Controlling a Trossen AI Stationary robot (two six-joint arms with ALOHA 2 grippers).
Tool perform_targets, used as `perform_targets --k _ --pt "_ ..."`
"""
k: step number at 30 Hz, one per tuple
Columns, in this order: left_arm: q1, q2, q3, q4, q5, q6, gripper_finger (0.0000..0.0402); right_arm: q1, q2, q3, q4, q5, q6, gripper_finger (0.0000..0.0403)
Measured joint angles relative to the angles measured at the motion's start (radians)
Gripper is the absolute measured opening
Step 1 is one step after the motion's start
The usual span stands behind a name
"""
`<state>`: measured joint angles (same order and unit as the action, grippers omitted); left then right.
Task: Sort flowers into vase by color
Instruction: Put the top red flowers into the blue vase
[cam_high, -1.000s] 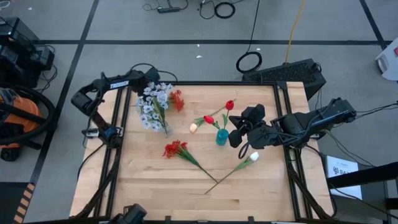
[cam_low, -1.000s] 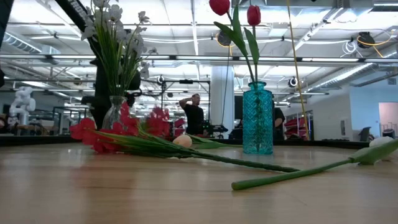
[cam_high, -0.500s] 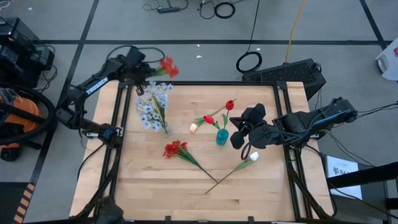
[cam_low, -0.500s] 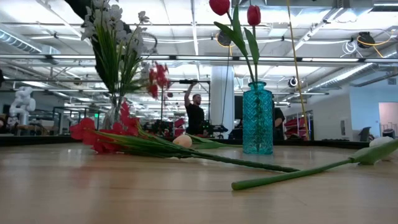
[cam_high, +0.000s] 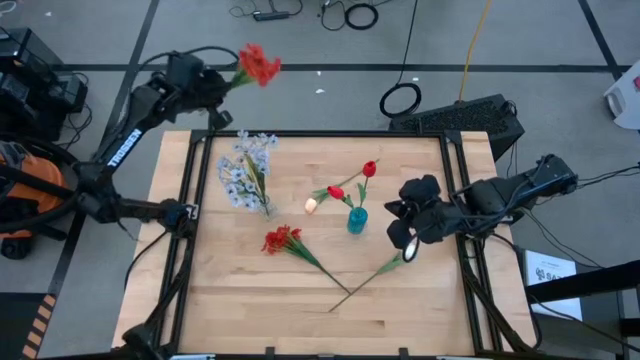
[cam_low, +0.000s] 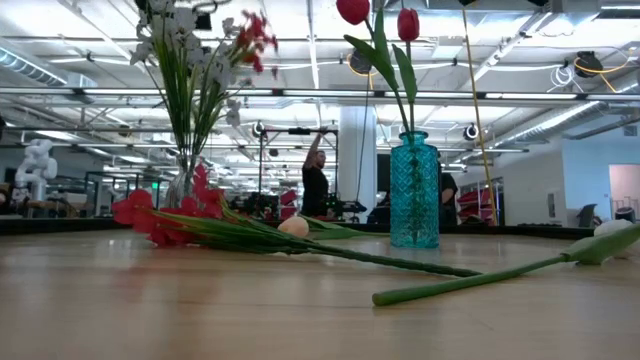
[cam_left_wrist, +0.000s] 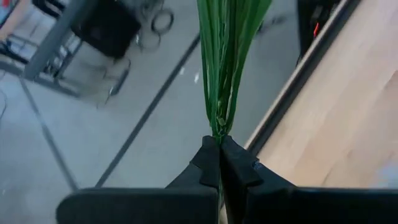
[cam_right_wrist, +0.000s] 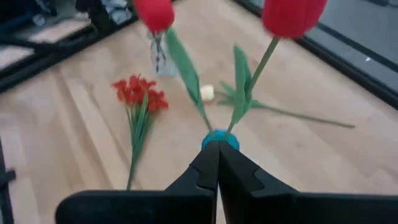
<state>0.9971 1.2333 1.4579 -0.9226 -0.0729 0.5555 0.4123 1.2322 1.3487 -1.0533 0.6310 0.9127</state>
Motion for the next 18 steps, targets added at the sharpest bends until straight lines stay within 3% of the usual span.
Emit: perform_targets --k 4,8,18 --pt "-0.049 -0.018 0.072 0.0 0.061 -0.027 0.0 0.019 -0.004 -0.017 -0.027 -0.042 0.008 0.0" --pt "-0.147 -0.03 0.134 0.008 0.069 -0.061 0.0 0.038 -0.047 -0.125 0.028 -0.073 0.051 0.0" --pt "-0.46 -0.031 0.195 0.14 0.069 -0.261 0.0 0.079 -0.331 -0.565 0.531 -0.214 0.072 0.0"
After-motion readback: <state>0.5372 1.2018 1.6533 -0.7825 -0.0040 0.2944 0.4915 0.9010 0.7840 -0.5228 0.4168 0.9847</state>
